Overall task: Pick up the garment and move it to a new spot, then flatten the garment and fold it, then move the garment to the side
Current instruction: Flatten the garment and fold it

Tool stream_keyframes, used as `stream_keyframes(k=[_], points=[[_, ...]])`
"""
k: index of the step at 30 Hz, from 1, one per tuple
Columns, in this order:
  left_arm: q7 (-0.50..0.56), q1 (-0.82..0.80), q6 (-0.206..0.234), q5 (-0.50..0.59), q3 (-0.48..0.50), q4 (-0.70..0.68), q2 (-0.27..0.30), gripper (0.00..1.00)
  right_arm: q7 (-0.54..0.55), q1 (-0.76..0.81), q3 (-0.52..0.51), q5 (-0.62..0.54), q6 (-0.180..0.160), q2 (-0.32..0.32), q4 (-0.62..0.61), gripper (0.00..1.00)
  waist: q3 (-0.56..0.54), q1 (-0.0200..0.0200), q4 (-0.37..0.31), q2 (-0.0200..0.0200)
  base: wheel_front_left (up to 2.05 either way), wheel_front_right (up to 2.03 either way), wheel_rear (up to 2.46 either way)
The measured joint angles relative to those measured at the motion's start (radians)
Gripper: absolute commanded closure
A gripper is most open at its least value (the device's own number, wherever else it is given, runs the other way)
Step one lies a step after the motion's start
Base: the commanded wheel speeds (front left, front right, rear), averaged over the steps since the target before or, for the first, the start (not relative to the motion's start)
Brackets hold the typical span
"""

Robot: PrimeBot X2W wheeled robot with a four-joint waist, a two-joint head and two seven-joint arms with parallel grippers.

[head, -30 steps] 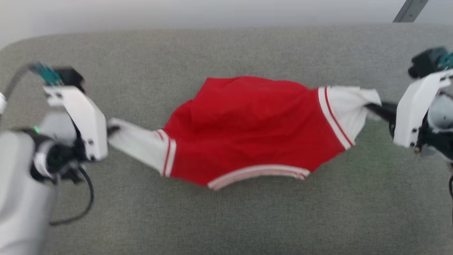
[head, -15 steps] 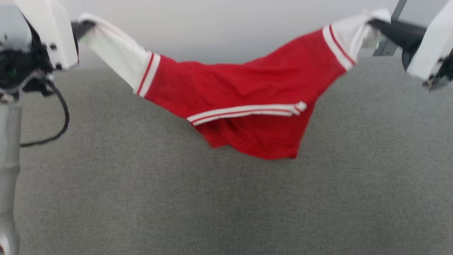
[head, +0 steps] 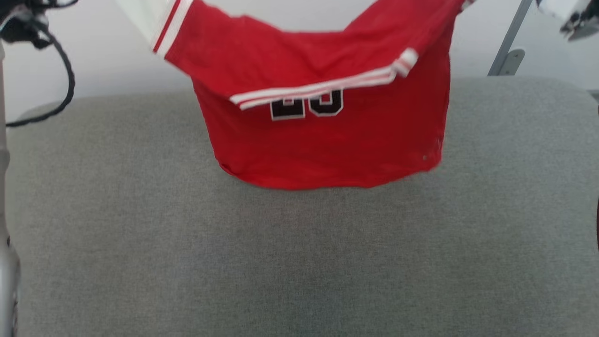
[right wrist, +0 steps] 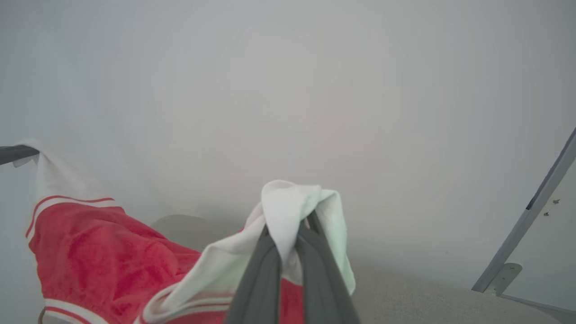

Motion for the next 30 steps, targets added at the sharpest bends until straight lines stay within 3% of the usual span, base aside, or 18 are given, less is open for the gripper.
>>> stream_keyframes(k=[5,10,15,16,19,23,30], points=[[-0.103,-0.082,-0.024,0.027,-0.013,0.068,-0.032,1.0,-0.154,-0.104,0.024,-0.117,0.0,0.024,0.123,1.0,0.059,0.0,0.004,0.0,0.0,0.0,0.0],[-0.264,-0.192,-0.04,0.071,-0.016,0.149,-0.062,1.0,-0.386,-0.227,0.058,-0.244,0.0,0.048,0.285,1.0,0.142,0.0,0.011,0.0,0.0,0.0,0.0],[-0.551,-0.319,-0.064,0.156,-0.03,0.222,-0.078,1.0,-0.752,-0.376,0.054,-0.418,0.0,0.065,0.423,1.0,0.22,0.0,0.021,-0.0001,0.0,0.0,0.0],[-0.551,-0.319,-0.064,0.156,-0.03,0.222,-0.078,1.0,-0.752,-0.376,0.054,-0.418,0.0,0.065,0.423,1.0,0.22,0.0,0.021,-0.0001,0.0,0.0,0.0],[-0.735,-0.375,-0.072,0.206,-0.045,0.274,-0.086,1.0,-0.896,-0.428,0.04,-0.505,0.0,0.08,0.52,1.0,0.252,0.0,0.033,0.0,0.0,0.0,0.0],[-0.902,-0.382,-0.088,0.215,-0.057,0.363,-0.107,1.0,-0.971,-0.456,0.059,-0.559,0.0,0.104,0.632,1.0,0.274,0.0,0.054,0.0,0.0,0.0,0.0],[-0.932,-0.27,-0.099,0.183,-0.113,0.555,-0.114,1.0,-0.935,-0.39,0.155,-0.5,0.0,0.13,0.773,1.0,0.284,0.0,0.074,0.0,0.0,0.0,0.0]])
